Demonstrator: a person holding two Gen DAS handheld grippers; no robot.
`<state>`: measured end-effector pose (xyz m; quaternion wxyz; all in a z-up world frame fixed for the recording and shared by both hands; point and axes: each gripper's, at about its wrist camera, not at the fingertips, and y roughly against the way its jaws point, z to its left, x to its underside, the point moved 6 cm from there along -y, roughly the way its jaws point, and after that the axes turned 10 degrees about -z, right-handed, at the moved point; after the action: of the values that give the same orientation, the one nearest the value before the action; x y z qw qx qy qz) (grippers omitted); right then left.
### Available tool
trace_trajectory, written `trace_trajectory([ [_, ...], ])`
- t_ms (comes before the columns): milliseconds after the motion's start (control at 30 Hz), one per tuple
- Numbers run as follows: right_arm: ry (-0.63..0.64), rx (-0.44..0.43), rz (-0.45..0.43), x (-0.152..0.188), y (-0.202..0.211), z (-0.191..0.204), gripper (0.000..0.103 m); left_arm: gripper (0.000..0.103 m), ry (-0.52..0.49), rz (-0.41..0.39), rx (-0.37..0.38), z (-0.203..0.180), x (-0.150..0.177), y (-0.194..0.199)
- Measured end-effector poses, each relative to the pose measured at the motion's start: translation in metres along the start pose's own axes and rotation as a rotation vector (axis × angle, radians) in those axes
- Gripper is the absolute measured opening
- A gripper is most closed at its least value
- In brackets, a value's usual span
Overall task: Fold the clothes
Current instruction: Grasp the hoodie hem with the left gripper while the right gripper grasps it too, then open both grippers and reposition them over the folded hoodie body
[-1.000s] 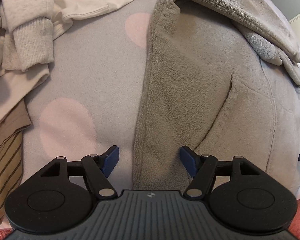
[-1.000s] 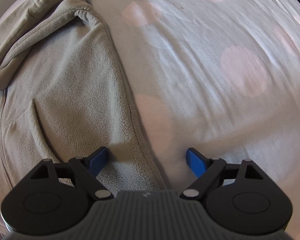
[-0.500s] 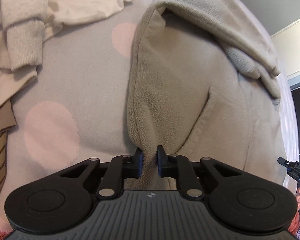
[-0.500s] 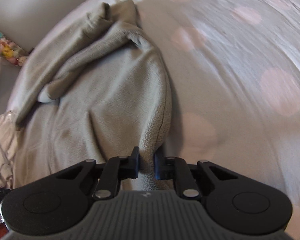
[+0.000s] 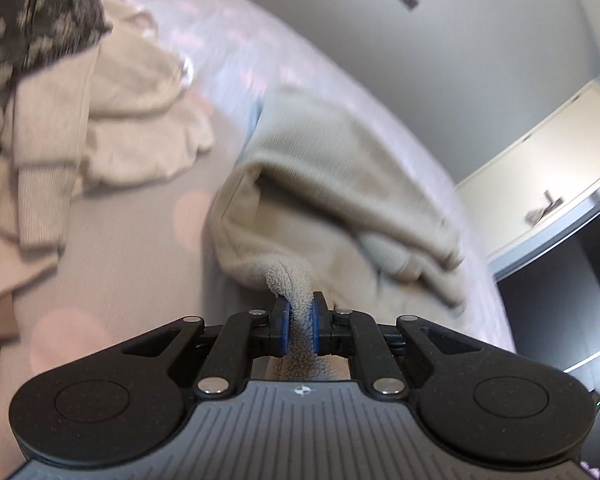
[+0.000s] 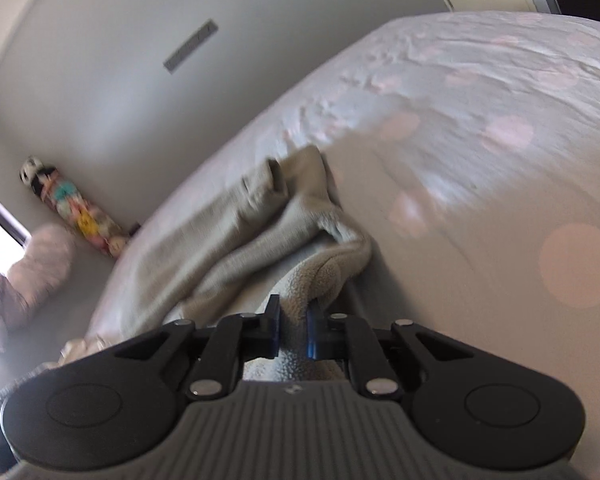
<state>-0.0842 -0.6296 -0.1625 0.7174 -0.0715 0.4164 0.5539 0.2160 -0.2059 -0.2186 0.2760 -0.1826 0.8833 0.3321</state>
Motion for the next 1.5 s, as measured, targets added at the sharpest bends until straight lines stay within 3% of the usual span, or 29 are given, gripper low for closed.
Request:
trace_trajectory([
  [133,-0.026,-0.052,-0.102,-0.015,-0.01,0.012,0.013,0.009,-0.068,-0.114,0.042,-0.015,-0.031,0.004],
  [267,0.011,-0.052,-0.151,-0.016,-0.028,0.009,0.013,0.009,-0.092,-0.093,-0.008,0.002,-0.03,-0.024],
  [433,0.016,0.035,-0.055,0.008,-0.072,-0.02,0.014,0.009,-0.132,-0.054,-0.084,0.023,-0.026,-0.06],
  [600,0.076,0.07,0.002,0.024,-0.101,-0.031,0.015,0.011,-0.19,-0.025,-0.155,0.034,-0.018,-0.083],
  [667,0.076,0.08,0.018,0.029,-0.105,-0.035,0.017,0.014,-0.222,-0.024,-0.18,0.033,-0.015,-0.085],
  [833,0.091,0.112,-0.003,0.03,-0.1,-0.036,0.038,0.032,-0.314,-0.058,-0.243,0.023,-0.013,-0.075],
  [933,0.126,0.148,-0.038,0.027,-0.091,-0.032,0.039,0.042,-0.382,-0.096,-0.284,0.01,-0.012,-0.061],
  [1067,0.267,0.184,-0.124,0.022,-0.069,-0.009,0.048,0.046,-0.547,-0.174,-0.36,-0.015,-0.008,-0.038],
  [1133,0.351,0.219,-0.174,0.019,-0.057,0.004,0.055,0.052,-0.598,-0.212,-0.362,-0.027,-0.006,-0.028],
  [1200,0.418,0.218,-0.201,0.018,-0.044,0.016,0.055,0.055,-0.64,-0.231,-0.349,-0.037,-0.003,-0.022],
  [1300,0.531,0.178,-0.221,0.022,-0.029,0.038,0.055,0.056,-0.765,-0.218,-0.303,-0.06,0.011,-0.024],
  [1400,0.701,0.129,-0.233,0.035,-0.022,0.068,0.055,0.057,-0.934,-0.17,-0.233,-0.083,0.036,-0.031],
  [1500,0.92,0.08,-0.234,0.058,-0.018,0.099,0.055,0.057,-1.126,-0.147,-0.219,-0.101,0.064,-0.036],
])
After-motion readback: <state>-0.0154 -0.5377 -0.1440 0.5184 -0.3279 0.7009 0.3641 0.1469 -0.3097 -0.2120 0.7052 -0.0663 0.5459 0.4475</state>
